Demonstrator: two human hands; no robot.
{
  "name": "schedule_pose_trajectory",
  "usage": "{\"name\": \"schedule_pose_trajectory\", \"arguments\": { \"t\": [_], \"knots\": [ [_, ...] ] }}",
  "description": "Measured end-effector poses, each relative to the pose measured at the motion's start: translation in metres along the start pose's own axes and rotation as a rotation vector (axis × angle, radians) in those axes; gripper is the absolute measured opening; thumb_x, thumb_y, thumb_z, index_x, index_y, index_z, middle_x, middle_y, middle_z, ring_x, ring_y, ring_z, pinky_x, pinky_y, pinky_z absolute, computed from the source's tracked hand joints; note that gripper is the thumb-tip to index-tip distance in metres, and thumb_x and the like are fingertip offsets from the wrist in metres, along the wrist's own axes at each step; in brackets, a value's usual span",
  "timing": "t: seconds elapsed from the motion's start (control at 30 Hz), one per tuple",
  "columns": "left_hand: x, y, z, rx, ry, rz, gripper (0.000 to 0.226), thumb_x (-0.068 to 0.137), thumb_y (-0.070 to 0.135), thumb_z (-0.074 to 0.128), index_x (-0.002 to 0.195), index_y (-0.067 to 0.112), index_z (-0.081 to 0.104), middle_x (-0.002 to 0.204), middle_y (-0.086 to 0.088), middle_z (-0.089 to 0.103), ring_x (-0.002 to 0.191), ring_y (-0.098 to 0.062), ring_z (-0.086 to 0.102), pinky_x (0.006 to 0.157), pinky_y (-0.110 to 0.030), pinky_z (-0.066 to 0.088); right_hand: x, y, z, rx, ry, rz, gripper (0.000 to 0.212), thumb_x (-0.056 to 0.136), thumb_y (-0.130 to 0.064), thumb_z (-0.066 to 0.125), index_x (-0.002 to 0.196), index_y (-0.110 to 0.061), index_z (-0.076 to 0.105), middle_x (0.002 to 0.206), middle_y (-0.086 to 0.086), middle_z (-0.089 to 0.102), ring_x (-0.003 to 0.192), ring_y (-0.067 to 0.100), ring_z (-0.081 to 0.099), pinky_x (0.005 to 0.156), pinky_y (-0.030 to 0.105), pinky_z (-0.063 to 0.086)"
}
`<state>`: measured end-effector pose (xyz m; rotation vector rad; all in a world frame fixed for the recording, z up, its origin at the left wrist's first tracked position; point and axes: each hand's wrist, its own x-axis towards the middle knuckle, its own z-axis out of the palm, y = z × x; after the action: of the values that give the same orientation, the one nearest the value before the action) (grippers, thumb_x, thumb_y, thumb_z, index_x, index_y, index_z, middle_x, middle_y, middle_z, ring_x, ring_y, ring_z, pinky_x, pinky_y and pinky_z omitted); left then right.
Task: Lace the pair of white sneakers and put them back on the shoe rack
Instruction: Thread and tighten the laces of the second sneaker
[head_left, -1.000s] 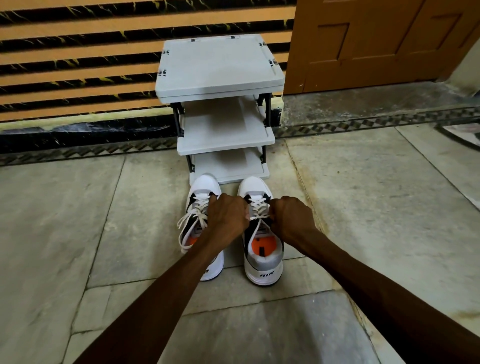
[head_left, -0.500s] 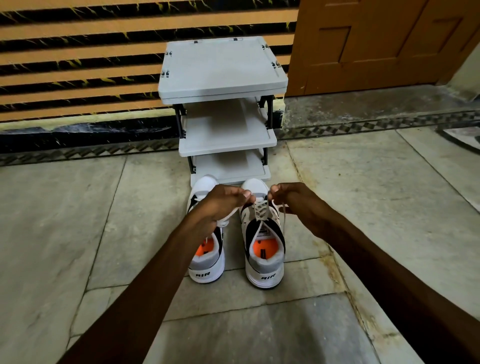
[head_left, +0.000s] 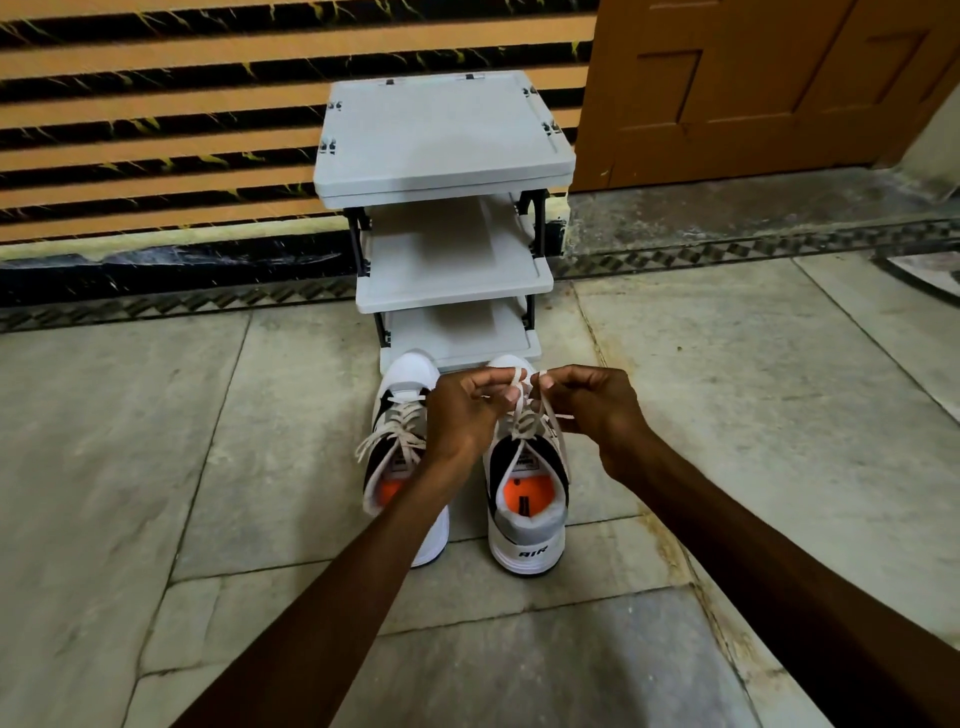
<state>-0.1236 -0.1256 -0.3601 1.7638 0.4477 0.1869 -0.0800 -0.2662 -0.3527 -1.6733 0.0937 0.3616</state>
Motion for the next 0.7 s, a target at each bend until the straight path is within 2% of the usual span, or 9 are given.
{"name": "schedule_pose_trajectory", "arguments": {
  "t": [0.07,0.17,0.23,0.37,0.47,0.6,0.7],
  "knots": [
    [-0.002,-0.001,0.003,0.175,-0.012,0.136,0.035,0.082,0.007,0.072,0.117,0.012,0.069,0.101,-0.009,0.076,0.089,-0.014,0.070,0.084,-0.026,0.056,0.002,0.003,0.001,-0.016,0.032,-0.004,0.013,0.086,-0.012,0.069,0.092,-0.003,0.076,0.089,0.020,0.075,0.079,0.033,0.072,0.073,0.042,0.062],
    [-0.007,-0.003,0.007,0.417,-0.027,0.303,0.042,0.084,0.008,0.070,0.124,0.019,0.063,0.096,-0.005,0.077,0.087,-0.013,0.071,0.080,-0.022,0.054,0.004,0.007,0.004,-0.105,0.073,-0.046,0.013,0.086,-0.018,0.070,0.086,-0.007,0.077,0.080,0.014,0.076,0.066,0.022,0.071,0.063,0.033,0.061],
    [-0.007,-0.006,0.009,0.501,-0.004,0.372,0.045,0.085,0.007,0.068,0.126,0.022,0.060,0.095,-0.005,0.076,0.087,-0.014,0.071,0.077,-0.020,0.053,0.006,0.008,0.007,-0.191,0.086,-0.066,0.015,0.087,-0.022,0.068,0.084,-0.011,0.077,0.077,0.008,0.076,0.064,0.016,0.070,0.062,0.029,0.059],
    [-0.006,-0.012,0.011,0.632,-0.070,0.453,0.053,0.086,0.005,0.060,0.133,0.026,0.049,0.091,-0.008,0.075,0.084,-0.024,0.071,0.073,-0.032,0.057,0.009,0.005,0.011,-0.275,0.049,-0.012,0.013,0.086,-0.011,0.062,0.080,-0.013,0.074,0.071,0.001,0.071,0.057,0.009,0.062,0.048,0.016,0.046],
    [-0.005,-0.014,0.010,0.737,-0.093,0.567,0.054,0.086,0.007,0.059,0.135,0.023,0.044,0.089,-0.009,0.075,0.080,-0.030,0.070,0.065,-0.032,0.051,0.009,0.002,0.011,-0.241,0.005,0.029,0.017,0.084,-0.003,0.058,0.078,-0.014,0.070,0.068,0.005,0.067,0.053,0.012,0.058,0.045,0.017,0.042],
    [-0.006,-0.014,0.009,0.835,-0.108,0.653,0.057,0.084,0.007,0.063,0.137,0.016,0.044,0.089,-0.015,0.073,0.077,-0.035,0.069,0.064,-0.033,0.050,0.011,0.001,0.011,-0.161,-0.048,0.093,0.026,0.080,0.007,0.053,0.091,-0.004,0.074,0.064,0.010,0.063,0.050,0.014,0.055,0.043,0.017,0.041],
    [-0.004,-0.015,0.006,0.858,-0.148,0.681,0.062,0.082,0.007,0.064,0.138,0.019,0.041,0.084,-0.011,0.073,0.072,-0.033,0.068,0.059,-0.029,0.045,0.016,0.003,0.010,-0.079,-0.039,0.171,0.022,0.080,0.008,0.056,0.078,-0.005,0.073,0.060,0.013,0.062,0.048,0.016,0.051,0.042,0.020,0.040]
  ]
}}
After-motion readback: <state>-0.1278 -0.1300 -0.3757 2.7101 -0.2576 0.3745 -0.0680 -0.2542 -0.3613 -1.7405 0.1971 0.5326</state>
